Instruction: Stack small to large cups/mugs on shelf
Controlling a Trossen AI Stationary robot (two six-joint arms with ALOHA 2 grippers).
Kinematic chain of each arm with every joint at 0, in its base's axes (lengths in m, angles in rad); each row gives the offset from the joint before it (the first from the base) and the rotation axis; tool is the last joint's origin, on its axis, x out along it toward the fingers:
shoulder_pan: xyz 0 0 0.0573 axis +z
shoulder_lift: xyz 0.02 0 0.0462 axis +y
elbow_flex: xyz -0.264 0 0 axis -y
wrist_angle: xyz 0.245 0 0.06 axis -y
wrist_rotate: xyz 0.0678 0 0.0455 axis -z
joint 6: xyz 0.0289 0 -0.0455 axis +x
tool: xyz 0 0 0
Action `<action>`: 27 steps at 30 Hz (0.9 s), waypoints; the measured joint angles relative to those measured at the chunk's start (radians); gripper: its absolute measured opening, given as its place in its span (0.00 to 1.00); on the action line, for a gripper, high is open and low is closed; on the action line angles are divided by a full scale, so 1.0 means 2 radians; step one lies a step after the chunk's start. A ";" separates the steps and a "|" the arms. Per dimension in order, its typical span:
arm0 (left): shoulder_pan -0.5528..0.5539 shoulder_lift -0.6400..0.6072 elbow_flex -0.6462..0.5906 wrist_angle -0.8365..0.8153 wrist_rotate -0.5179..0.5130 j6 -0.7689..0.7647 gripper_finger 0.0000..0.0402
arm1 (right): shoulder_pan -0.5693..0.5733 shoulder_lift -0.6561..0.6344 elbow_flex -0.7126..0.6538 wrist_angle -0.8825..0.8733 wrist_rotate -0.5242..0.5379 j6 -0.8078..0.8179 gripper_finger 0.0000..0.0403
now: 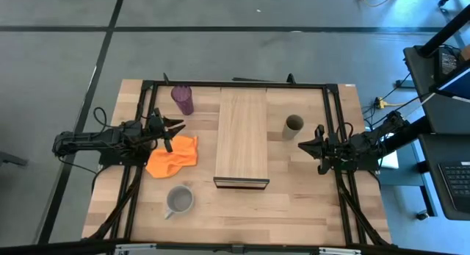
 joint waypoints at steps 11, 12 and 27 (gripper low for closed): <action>0.000 0.000 0.000 0.000 0.000 0.000 0.24 | 0.000 0.000 0.000 0.000 0.000 0.000 0.08; 0.000 0.000 0.000 0.000 0.000 0.000 0.24 | 0.000 0.000 0.000 0.000 0.000 0.000 0.08; 0.000 0.000 0.000 0.000 0.000 0.000 0.24 | 0.000 0.000 0.000 0.027 0.001 0.000 0.08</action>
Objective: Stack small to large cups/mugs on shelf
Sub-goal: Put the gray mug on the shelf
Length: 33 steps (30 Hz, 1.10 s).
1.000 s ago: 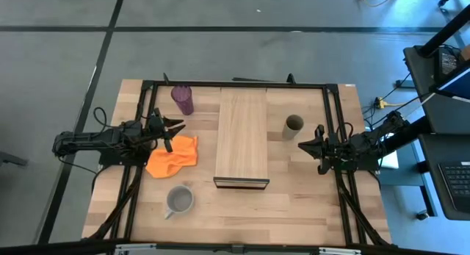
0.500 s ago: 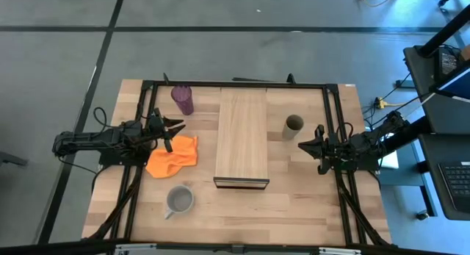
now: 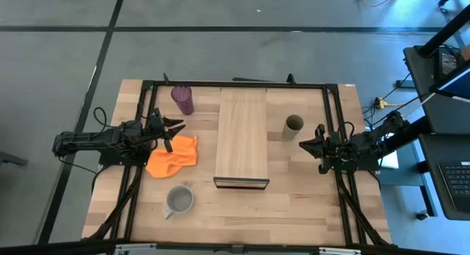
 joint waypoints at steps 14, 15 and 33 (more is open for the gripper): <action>0.000 0.000 0.000 0.000 0.000 0.000 0.24 | 0.000 0.000 0.000 0.014 0.000 0.039 0.08; 0.000 0.000 0.000 0.000 0.000 0.000 0.24 | 0.000 0.000 0.000 0.014 0.000 0.052 0.08; 0.000 0.000 0.000 0.000 0.000 0.000 0.24 | 0.000 0.000 0.000 0.037 0.005 0.098 0.08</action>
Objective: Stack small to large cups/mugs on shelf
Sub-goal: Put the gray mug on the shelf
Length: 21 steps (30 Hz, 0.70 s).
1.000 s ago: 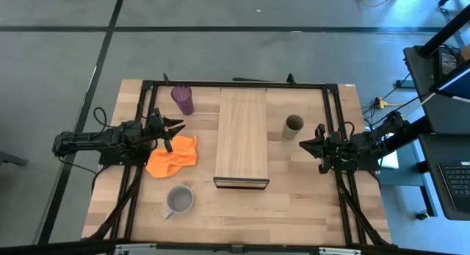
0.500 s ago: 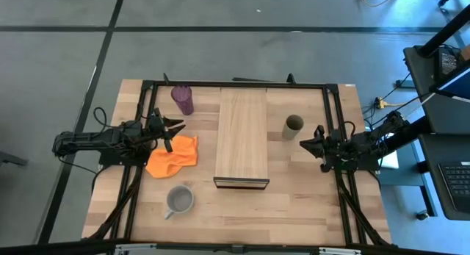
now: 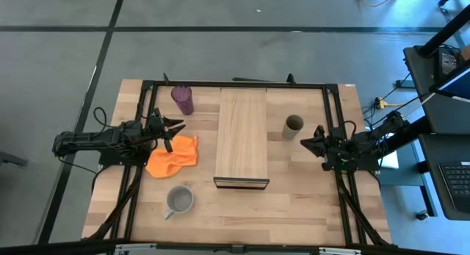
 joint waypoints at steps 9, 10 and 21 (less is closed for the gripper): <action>0.000 0.000 0.000 0.000 0.000 0.000 0.24 | 0.000 0.000 0.000 0.091 0.000 -0.164 0.08; 0.000 0.000 0.000 0.000 0.000 0.000 0.24 | 0.000 0.000 0.000 0.105 0.000 -0.182 0.08; 0.000 0.000 0.000 0.000 0.000 0.000 0.24 | 0.000 0.000 0.071 0.100 0.000 -0.338 0.08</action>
